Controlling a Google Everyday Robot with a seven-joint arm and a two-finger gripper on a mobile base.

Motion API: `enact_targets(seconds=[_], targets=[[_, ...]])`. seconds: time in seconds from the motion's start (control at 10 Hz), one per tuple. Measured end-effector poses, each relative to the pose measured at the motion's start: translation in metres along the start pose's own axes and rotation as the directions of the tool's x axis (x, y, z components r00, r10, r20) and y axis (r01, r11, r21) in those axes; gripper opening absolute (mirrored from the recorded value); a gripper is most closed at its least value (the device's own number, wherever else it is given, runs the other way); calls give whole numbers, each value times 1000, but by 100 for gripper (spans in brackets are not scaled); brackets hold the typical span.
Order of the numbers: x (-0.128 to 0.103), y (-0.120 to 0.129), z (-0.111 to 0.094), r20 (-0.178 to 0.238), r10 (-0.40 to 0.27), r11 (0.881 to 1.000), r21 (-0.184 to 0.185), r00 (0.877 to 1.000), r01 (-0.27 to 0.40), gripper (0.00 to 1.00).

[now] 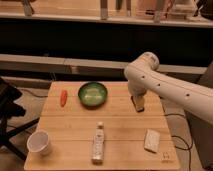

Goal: Push the ceramic bowl across the table

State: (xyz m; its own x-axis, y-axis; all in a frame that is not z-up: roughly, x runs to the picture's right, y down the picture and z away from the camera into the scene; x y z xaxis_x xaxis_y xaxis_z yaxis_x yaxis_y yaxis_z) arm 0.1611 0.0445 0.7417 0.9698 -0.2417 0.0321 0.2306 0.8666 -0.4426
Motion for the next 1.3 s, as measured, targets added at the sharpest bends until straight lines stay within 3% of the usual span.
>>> enact_targets(seconds=[1.3], targets=[[-22, -11, 15, 0, -40, 999, -28, 999, 40, 80]])
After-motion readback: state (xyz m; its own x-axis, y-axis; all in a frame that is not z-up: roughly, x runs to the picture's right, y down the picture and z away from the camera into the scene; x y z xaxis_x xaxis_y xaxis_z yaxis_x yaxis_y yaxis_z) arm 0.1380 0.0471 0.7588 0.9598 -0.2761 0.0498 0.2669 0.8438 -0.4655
